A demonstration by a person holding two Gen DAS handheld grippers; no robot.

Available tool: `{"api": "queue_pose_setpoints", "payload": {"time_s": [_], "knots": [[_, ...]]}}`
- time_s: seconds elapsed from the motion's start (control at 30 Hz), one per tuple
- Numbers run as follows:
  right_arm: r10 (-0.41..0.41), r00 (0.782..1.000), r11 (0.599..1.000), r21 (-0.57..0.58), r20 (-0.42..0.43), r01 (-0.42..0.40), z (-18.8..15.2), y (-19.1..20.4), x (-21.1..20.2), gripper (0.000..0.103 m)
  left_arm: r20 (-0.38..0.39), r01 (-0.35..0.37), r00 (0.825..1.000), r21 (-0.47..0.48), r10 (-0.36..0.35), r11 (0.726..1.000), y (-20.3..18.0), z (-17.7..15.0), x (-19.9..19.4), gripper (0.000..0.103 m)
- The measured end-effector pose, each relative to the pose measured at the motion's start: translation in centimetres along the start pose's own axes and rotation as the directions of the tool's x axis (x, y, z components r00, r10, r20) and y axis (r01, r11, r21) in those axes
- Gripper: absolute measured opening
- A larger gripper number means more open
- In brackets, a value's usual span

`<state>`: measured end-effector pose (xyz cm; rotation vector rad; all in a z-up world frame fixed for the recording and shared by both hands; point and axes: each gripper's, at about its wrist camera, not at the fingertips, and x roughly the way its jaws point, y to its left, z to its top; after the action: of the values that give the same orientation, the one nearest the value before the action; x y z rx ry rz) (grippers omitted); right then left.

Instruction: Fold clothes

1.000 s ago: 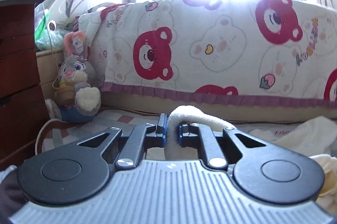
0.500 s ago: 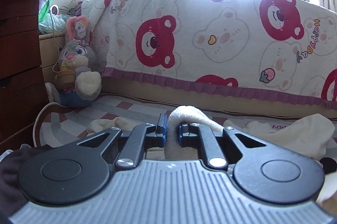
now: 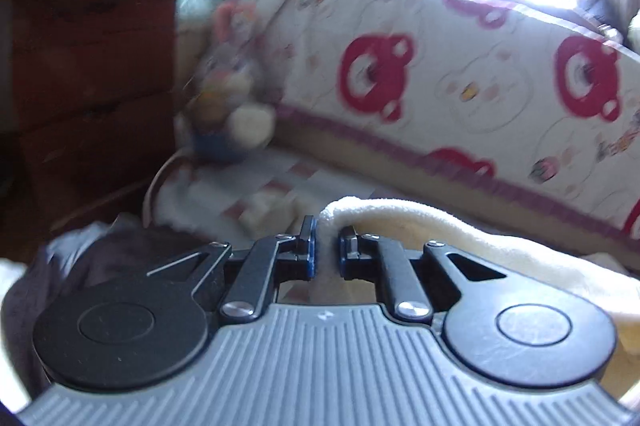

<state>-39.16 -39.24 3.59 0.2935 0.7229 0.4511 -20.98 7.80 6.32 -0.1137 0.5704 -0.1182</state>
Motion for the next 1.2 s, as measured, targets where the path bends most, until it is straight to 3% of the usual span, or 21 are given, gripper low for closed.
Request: {"api": "queue_pose_setpoints", "payload": {"time_s": [0.07,0.17,0.23,0.3,0.33,0.4,0.53,0.67,0.73,0.8,0.87,0.93,1.0,1.07,1.17,1.2], "knots": [[0.084,0.990,0.994,0.085,-0.117,-0.074,-2.8,0.2,3.1,0.007,-0.112,-0.042,0.993,-0.039,0.038,0.998,2.0,-2.0,1.4,0.016],[0.083,0.966,0.987,0.156,-0.245,-0.045,-5.9,0.2,7.2,0.014,-0.206,-0.078,0.976,-0.050,0.066,0.996,3.4,-3.9,2.7,0.019],[0.150,0.957,0.973,0.208,-0.248,-0.098,-6.0,-0.2,7.9,0.015,-0.268,-0.103,0.960,-0.056,0.084,0.993,4.3,-5.2,3.6,0.019],[0.192,0.961,0.960,0.240,-0.199,-0.142,-5.2,-0.5,7.1,0.024,-0.330,-0.127,0.939,-0.059,0.101,0.990,5.2,-6.5,4.4,0.020],[0.200,0.966,0.957,0.246,-0.165,-0.156,-4.6,-0.6,6.4,0.035,-0.360,-0.140,0.927,-0.061,0.109,0.988,5.7,-7.1,4.9,0.022],[0.144,0.983,0.968,0.220,-0.114,-0.116,-3.2,-1.4,5.1,0.042,-0.352,-0.127,0.929,-0.026,0.110,0.992,5.4,-6.5,4.6,0.037],[-0.035,0.998,0.962,0.271,-0.043,0.045,-1.2,-7.0,4.3,0.042,-0.355,-0.073,0.933,-0.037,0.055,0.997,5.1,-5.0,3.8,0.040],[-0.224,0.974,0.888,0.404,-0.042,0.221,-0.5,-12.6,4.6,0.042,-0.394,-0.067,0.919,-0.129,0.011,0.989,6.2,-4.5,3.0,0.042],[-0.269,0.962,0.847,0.466,-0.043,0.257,-0.3,-14.8,4.8,0.045,-0.395,-0.059,0.918,-0.208,-0.029,0.976,7.4,-4.2,2.2,0.042],[-0.269,0.963,0.814,0.530,-0.019,0.238,0.4,-16.4,4.5,0.045,-0.377,-0.053,0.926,-0.230,-0.039,0.972,7.8,-3.7,1.5,0.042],[-0.224,0.974,0.778,0.607,0.030,0.160,1.2,-17.8,4.4,0.047,-0.354,-0.032,0.935,-0.174,-0.032,0.984,6.8,-2.8,1.2,0.042],[-0.137,0.984,0.708,0.707,0.115,0.016,2.0,-19.3,4.5,0.051,-0.340,0.041,0.938,-0.079,-0.065,0.996,3.9,-1.5,2.0,0.042],[-0.061,0.975,0.613,0.779,0.211,-0.130,2.8,-20.9,4.6,0.054,-0.338,0.125,0.935,0.041,-0.104,0.991,0.1,0.0,3.2,0.042],[0.057,0.939,0.508,0.800,0.338,-0.319,2.9,-22.7,5.0,0.060,-0.342,0.222,0.931,0.243,-0.131,0.944,-5.6,1.5,4.6,0.046],[0.079,0.898,0.345,0.833,0.433,-0.432,1.3,-25.4,6.3,0.061,-0.315,0.307,0.938,0.555,-0.146,0.774,-14.5,2.9,6.9,0.056],[0.040,0.905,0.320,0.852,0.424,-0.414,0.3,-26.1,6.6,0.061,-0.308,0.321,0.939,0.630,-0.152,0.707,-17.1,3.3,7.8,0.056]]}}
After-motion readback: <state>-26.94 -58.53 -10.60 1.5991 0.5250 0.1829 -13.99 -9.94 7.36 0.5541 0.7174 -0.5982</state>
